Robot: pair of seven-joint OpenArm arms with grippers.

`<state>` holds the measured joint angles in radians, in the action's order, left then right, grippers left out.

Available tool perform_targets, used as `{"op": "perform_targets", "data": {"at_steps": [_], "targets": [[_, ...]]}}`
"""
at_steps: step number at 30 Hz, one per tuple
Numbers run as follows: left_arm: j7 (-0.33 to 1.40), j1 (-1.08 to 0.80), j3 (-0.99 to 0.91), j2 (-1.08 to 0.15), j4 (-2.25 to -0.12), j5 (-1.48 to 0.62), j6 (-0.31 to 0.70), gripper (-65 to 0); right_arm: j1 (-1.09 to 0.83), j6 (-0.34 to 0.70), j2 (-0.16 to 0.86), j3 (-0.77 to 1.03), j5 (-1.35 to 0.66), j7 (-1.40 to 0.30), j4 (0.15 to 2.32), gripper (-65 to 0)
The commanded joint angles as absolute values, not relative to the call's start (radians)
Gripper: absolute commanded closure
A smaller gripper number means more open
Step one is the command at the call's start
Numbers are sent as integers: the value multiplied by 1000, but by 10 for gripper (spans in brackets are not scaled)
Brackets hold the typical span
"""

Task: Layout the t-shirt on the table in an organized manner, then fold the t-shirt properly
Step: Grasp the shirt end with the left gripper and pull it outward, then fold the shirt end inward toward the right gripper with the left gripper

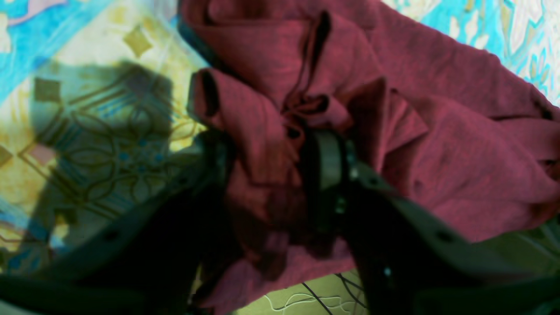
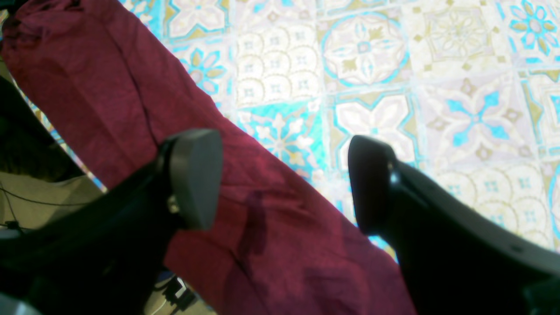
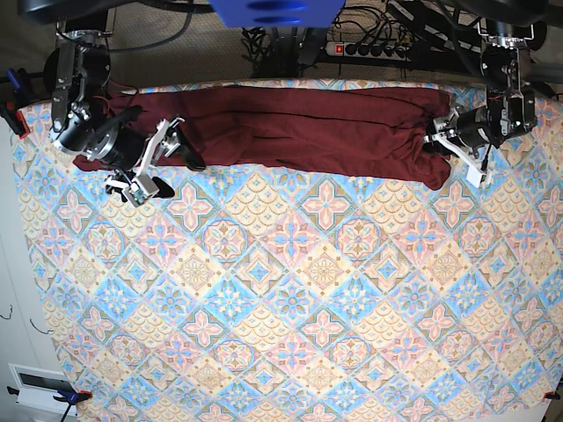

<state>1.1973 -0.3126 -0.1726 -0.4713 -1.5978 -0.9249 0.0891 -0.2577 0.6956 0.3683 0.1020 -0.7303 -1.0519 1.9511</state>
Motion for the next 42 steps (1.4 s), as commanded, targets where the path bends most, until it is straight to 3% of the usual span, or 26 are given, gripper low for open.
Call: {"op": "perform_targets", "data": {"at_steps": [1,4,7,18,29,42], "targets": [[1260,-318,-157,-458,-1601,-998,105,-191,-249,698,381,108,-748,-1030,1971,-435],[1259,-318,-170,-460,-1601,-998,105,-152,-249,698,381,108,-748,-1030,1972,-435],[1244,-318,-259,-455,-1601,-992,105,0,-251,698,381,108,-748,-1030,1972,-435],[1237,-317,-550,-461,-1598,-969,104,0,-251,698,381,108,-748,-1030,1972,-435],[1245,-252,-668,-529,-1601,-832,104,0,-251,698,381,110,-748,-1030,1972,-435],[1287,-390,-509,-398,-1933,-835,104,0,-243,698,417,116,-748,-1029,1972,-435]]}}
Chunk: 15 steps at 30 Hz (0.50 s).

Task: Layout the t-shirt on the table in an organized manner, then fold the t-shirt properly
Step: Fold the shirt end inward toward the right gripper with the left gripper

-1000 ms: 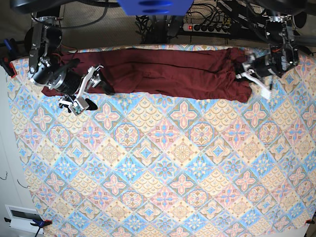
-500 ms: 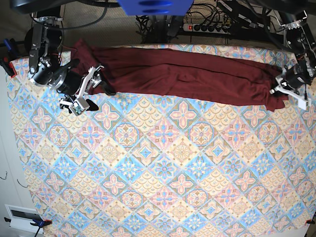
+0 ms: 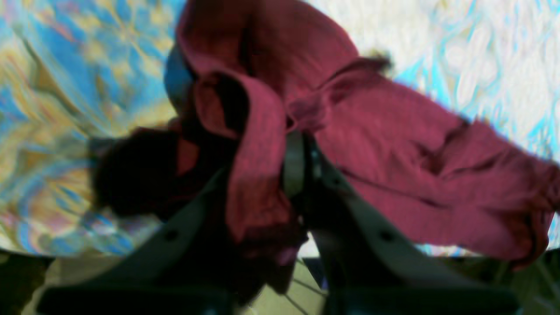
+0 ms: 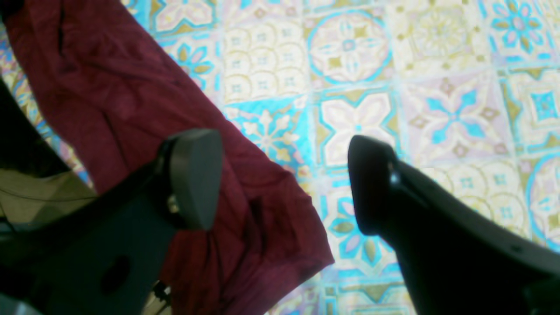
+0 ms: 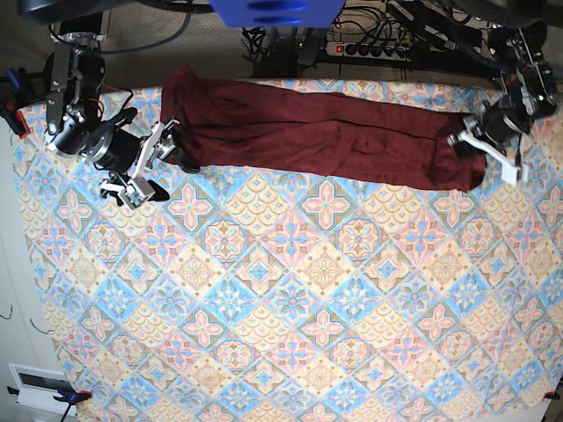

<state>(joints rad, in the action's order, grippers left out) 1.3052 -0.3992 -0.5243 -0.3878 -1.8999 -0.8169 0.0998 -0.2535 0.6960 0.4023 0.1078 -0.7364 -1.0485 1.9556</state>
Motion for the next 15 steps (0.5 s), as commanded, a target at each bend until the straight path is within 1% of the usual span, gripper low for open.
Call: {"op": "perform_targets", "data": {"at_steps": [1,5,15], "targets": [[1287,-403,-487,-386,-1943,-835,104,0,-242,698,417,116,-748,-1029,1972,-435],[1287,-423,-430,-337,-1971,-835,104,0,-242,698,418,117,-748,-1027,1972,-435],[1287,-398,-410,-219,-1974,-831,104,0,-242,698,418,119,-748,-1027,1971,-435]]}}
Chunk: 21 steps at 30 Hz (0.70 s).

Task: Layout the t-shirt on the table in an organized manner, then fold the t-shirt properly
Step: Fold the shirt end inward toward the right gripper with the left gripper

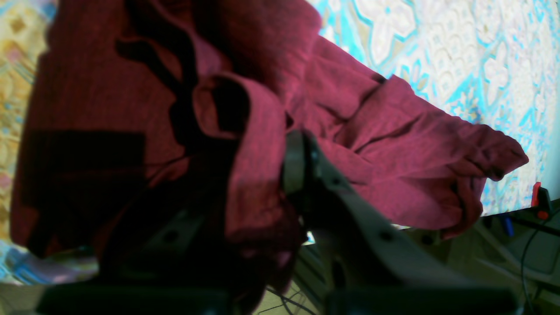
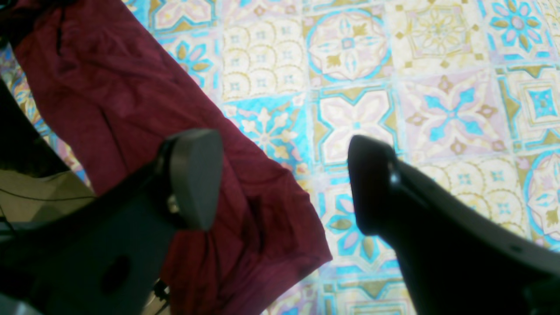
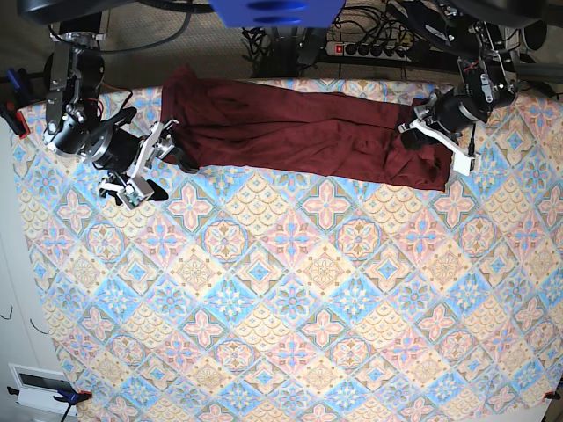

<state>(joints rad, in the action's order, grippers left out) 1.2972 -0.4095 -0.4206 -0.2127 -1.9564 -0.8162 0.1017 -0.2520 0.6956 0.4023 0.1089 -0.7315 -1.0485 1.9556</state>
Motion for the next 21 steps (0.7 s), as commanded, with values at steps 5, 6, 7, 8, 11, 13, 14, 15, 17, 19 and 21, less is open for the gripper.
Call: {"op": "perform_targets", "data": {"at_steps": [5,6,7,8,11,13,14,15,17,19,21], "targets": [[1283,-386,-325,-182,-1972,-828,99,0,-242,698,418,119,-748,-1027,1971,-435],[1283,-386,-318,-171,-1971,-826,97,0,-242,698,418,119,-748,-1027,1971,-435],[1282,-386,-317,-162,-1971,-826,97,0,-243,698,418,119,-748,-1027,1971,-435],[1282,-386,-312,-154,-1969,-826,97,0,-246,698,418,119,-748,-1027,1971,-435],[1282,-378,-309,-133,-1969,-826,97,0,-248,698,418,119,-748,-1027,1972,-435],[1283,-375,-309,-133,-1968,-825,97,0,-249,698,418,119,-748,-1027,1972,-435],[1283,-375,-309,-133,-1963,-825,97,0,-249,698,418,119,-748,-1029,1972,-435],[1283,-374,-309,-133,-1956,-825,97,0,-249,698,418,119,-748,-1030,1972,-435],[1283,-372,-309,-139,-1940,-826,97,0,-251,698,418,119,-748,-1030,1974,-435],[1283,-372,-309,-140,-1937,-826,97,-27,-251,698,418,119,-750,-1030,1974,-435],[1285,-374,-309,-142,-1942,-837,102,-113,-251,698,418,119,-750,-1030,1974,-435]]}}
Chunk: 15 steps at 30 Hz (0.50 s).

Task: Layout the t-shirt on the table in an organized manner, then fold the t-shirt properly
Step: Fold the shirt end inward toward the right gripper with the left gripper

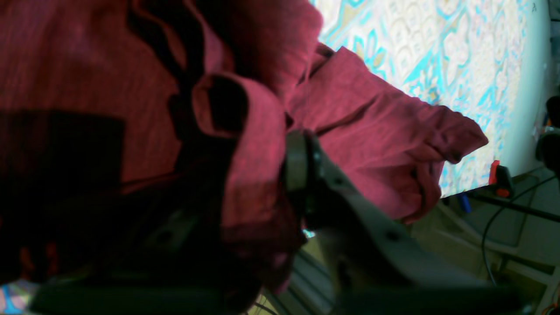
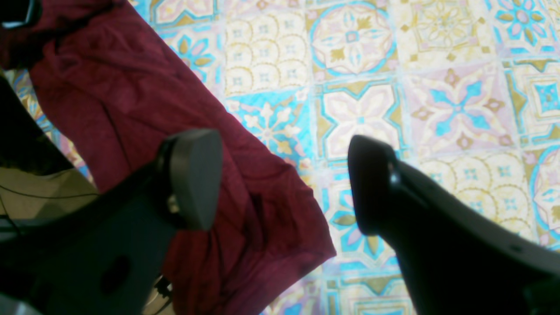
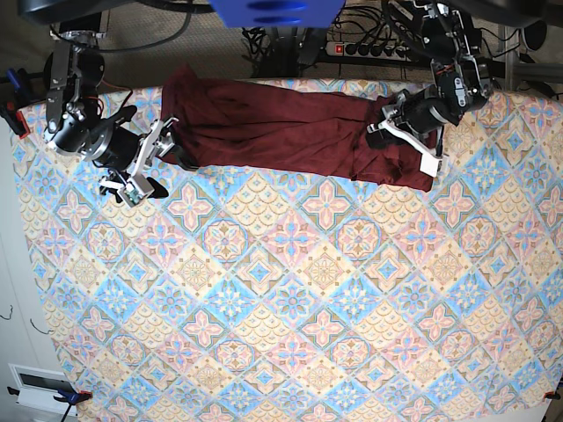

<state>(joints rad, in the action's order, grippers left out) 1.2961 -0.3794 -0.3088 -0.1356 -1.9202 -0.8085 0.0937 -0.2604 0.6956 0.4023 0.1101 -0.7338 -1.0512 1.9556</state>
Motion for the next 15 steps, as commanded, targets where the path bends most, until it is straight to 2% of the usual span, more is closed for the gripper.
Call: {"op": "perform_targets", "data": {"at_steps": [1,6,8,11,15], "targets": [[1285,-374,-302,-142,-1945,-837,102,-154,-251,698,418,119,-750,-1030,1974,-435],[1285,-378,-277,-165,-1998,-892,104,-376,-251,698,418,119,-750,-1030,1974,-435],[1285,-378,-286,-191,-2006,-960,104,-431,-251,698,418,119,-750,-1030,1974,-435],[1282,-378,-315,-220,-2008,-1050,104,-436,-251,698,418,119,-750,-1030,1974,-435],[1285,-392,-371,-268,-2005,-1067,104,-436,-251,698,426,136,-750,-1030,1974,-435]]}}
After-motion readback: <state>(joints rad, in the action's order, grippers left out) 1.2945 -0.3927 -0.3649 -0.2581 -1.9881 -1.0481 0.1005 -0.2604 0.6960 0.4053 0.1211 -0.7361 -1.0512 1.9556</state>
